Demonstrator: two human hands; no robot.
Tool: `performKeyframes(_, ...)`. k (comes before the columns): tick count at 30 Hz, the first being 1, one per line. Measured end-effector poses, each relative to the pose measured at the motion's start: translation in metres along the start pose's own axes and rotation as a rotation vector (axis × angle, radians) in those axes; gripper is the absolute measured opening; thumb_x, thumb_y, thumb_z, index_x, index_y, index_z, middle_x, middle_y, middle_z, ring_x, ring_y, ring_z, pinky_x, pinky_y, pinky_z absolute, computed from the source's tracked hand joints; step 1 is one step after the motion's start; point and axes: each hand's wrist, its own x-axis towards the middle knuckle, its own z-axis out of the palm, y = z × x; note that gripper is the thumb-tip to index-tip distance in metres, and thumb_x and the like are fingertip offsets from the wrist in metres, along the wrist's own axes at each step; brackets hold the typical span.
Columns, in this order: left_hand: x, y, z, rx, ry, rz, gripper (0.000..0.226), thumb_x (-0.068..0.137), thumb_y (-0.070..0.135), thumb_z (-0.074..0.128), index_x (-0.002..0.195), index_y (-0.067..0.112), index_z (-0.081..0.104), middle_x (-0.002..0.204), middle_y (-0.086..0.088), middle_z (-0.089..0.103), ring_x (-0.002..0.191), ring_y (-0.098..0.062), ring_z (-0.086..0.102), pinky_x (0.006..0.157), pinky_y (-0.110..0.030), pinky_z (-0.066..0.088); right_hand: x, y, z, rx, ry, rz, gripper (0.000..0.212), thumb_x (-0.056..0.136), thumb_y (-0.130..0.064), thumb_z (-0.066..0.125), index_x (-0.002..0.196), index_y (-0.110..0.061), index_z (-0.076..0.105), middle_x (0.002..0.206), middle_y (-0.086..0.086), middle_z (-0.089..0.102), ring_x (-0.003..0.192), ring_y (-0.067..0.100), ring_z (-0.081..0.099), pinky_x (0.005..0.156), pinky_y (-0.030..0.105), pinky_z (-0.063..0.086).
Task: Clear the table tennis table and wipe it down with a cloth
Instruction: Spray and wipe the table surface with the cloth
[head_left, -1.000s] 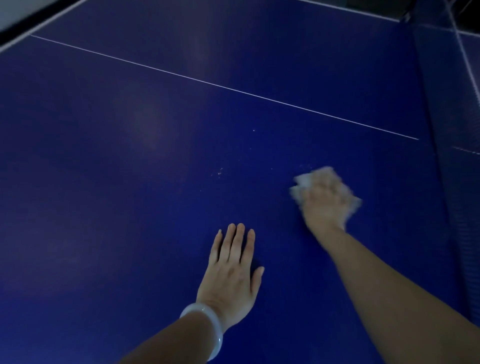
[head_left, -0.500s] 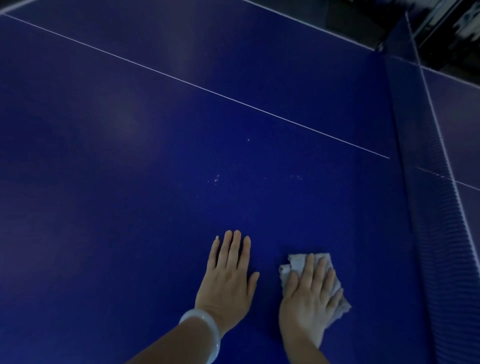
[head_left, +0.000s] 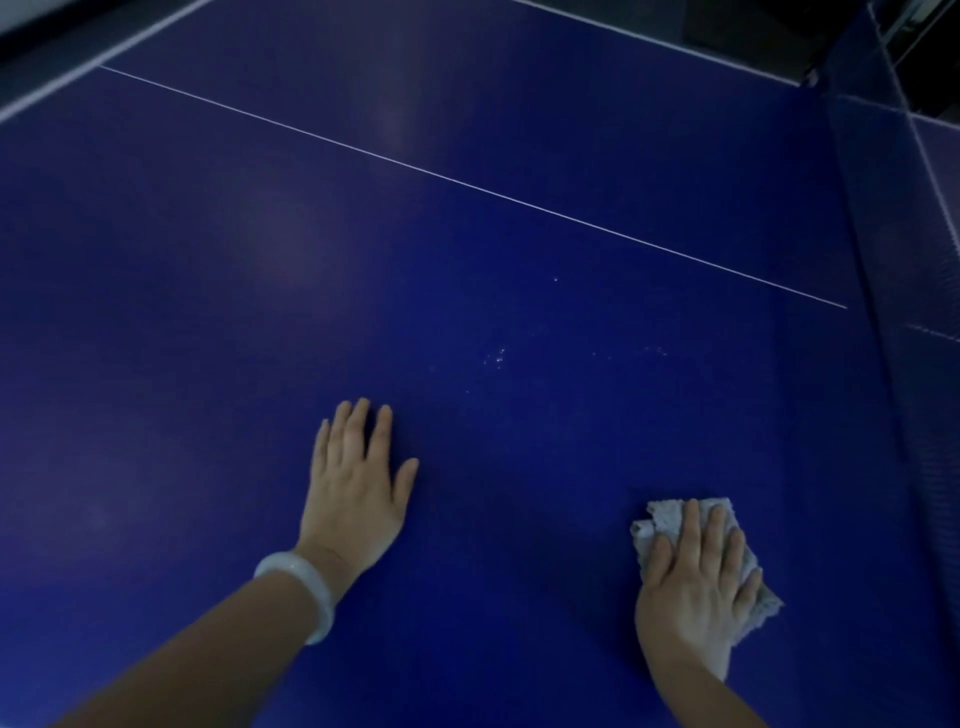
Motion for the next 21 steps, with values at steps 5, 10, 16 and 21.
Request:
performKeyframes(5, -0.006, -0.011, 0.008, 0.126, -0.009, -0.001, 0.069, 0.098, 0.054, 0.007, 0.155, 0.015, 0.011, 0.162, -0.008, 0.010, 0.150, -0.024, 0.001, 0.122, -0.046, 0.003, -0.002, -0.001, -0.001, -0.018, 0.011, -0.023, 0.057, 0.100, -0.046, 0.013, 0.155, -0.031, 0.007, 0.162, -0.007, -0.005, 0.151, 0.017, -0.004, 0.122, 0.047, -0.004)
performKeyframes(10, -0.004, -0.011, 0.009, 0.125, 0.004, -0.004, 0.070, 0.096, 0.054, 0.005, 0.156, 0.017, 0.010, 0.163, -0.006, 0.009, 0.150, -0.022, -0.002, 0.122, -0.044, -0.001, -0.040, -0.042, 0.014, -0.136, 0.055, -0.106, 0.060, 0.100, -0.038, 0.027, 0.156, -0.021, 0.015, 0.163, 0.009, 0.008, 0.149, 0.030, 0.009, 0.116, 0.057, 0.012)
performKeyframes(16, -0.004, -0.010, 0.011, 0.135, 0.010, -0.012, 0.070, 0.096, 0.055, 0.000, 0.155, 0.019, 0.003, 0.163, -0.005, 0.001, 0.150, -0.020, -0.008, 0.122, -0.042, -0.005, -0.045, -0.070, 0.028, -0.267, -0.119, -1.060, 0.058, 0.103, -0.042, 0.012, 0.156, -0.019, 0.014, 0.164, 0.004, 0.004, 0.151, 0.027, -0.001, 0.117, 0.058, 0.007)
performKeyframes(21, -0.005, -0.010, 0.011, 0.096, 0.002, -0.011, 0.069, 0.096, 0.054, 0.006, 0.155, 0.019, 0.004, 0.163, -0.005, 0.001, 0.149, -0.020, -0.011, 0.122, -0.042, -0.006, 0.045, -0.009, -0.003, -0.100, -0.029, -0.256, 0.056, 0.101, -0.039, 0.026, 0.154, -0.022, 0.021, 0.164, 0.005, 0.009, 0.150, 0.026, 0.006, 0.119, 0.052, 0.006)
